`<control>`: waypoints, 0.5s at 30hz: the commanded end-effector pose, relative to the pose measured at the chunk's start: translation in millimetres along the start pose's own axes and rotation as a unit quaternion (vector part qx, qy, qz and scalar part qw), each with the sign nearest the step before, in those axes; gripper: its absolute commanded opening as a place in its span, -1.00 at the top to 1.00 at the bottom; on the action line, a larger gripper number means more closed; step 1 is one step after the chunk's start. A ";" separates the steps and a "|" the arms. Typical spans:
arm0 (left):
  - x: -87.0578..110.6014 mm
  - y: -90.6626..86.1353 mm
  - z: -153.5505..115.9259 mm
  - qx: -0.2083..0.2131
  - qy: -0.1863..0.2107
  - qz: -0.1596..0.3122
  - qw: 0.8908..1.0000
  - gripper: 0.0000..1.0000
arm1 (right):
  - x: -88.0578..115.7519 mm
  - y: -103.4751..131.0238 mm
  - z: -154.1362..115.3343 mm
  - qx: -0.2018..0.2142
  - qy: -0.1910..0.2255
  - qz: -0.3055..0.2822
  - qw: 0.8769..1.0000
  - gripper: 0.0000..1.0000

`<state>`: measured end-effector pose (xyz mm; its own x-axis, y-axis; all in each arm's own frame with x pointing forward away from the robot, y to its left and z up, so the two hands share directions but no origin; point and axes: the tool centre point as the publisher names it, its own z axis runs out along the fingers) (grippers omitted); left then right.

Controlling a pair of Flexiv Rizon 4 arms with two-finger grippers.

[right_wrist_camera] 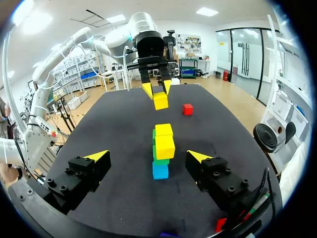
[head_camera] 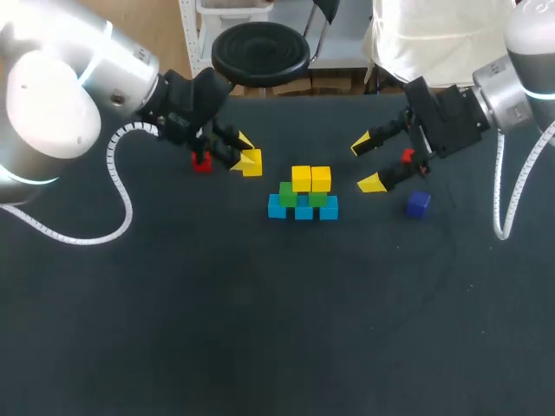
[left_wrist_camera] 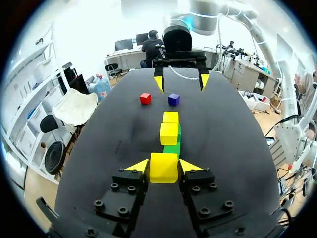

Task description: Place the blue cubes, place green cubes on the blue cubes, place the yellow cubes on the green cubes, then place the red cubes on the yellow cubes, and place purple cube on the red cubes.

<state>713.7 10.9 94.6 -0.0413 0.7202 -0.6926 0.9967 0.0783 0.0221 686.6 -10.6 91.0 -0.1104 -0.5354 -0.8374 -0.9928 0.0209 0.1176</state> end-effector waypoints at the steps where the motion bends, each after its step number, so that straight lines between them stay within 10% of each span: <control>1: -6.6 3.9 1.3 0.000 0.000 0.009 1.000 1.00 | -0.2 0.6 -0.3 0.001 0.000 0.000 1.000 -1.00; 15: -8.7 4.2 23.1 0.009 -0.003 -0.023 1.000 1.00 | -0.2 0.6 -0.3 0.001 0.000 0.000 1.000 -1.00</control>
<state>715.1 -9.1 90.4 -0.0865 0.7199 -0.6887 0.9943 0.1057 -0.0144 686.6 -10.6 91.0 -0.1104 -0.5354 -0.8374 -0.9928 0.0209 0.1176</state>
